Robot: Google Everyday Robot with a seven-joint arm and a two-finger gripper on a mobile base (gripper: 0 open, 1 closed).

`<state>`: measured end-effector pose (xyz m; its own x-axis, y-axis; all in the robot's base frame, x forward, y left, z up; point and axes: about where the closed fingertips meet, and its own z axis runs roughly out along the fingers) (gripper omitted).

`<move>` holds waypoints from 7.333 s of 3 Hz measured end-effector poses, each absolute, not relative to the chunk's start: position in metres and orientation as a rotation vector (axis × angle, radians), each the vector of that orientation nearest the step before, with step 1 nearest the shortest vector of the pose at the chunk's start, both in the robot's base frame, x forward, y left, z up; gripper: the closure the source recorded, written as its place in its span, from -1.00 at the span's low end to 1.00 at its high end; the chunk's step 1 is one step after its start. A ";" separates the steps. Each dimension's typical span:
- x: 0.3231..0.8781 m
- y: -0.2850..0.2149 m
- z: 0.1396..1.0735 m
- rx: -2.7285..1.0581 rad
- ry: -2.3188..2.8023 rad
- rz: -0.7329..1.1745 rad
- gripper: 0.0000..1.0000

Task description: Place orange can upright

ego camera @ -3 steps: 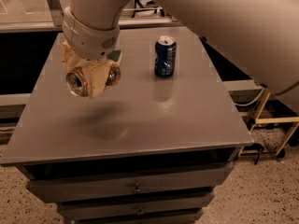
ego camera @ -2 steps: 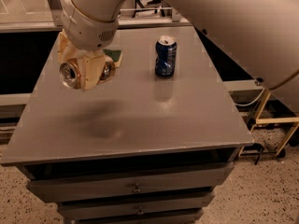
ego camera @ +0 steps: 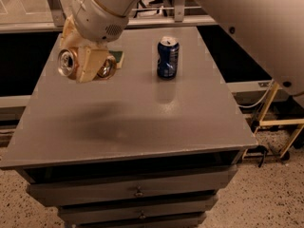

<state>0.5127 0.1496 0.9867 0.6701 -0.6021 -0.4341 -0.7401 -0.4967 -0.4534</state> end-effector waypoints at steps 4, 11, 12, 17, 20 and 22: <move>0.518 0.142 0.987 -2.020 1.201 0.425 1.00; 0.523 0.123 0.963 -1.368 1.344 0.883 1.00; 0.522 0.119 0.954 -1.302 1.349 0.928 1.00; 0.515 0.107 0.907 -1.210 1.349 0.940 0.17; 0.512 0.113 0.910 -1.222 1.340 0.944 -1.00; 0.509 0.086 0.963 -1.300 1.266 0.985 -1.00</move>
Offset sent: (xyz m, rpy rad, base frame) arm 0.0093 -0.0128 0.0016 0.1628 0.1240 -0.1921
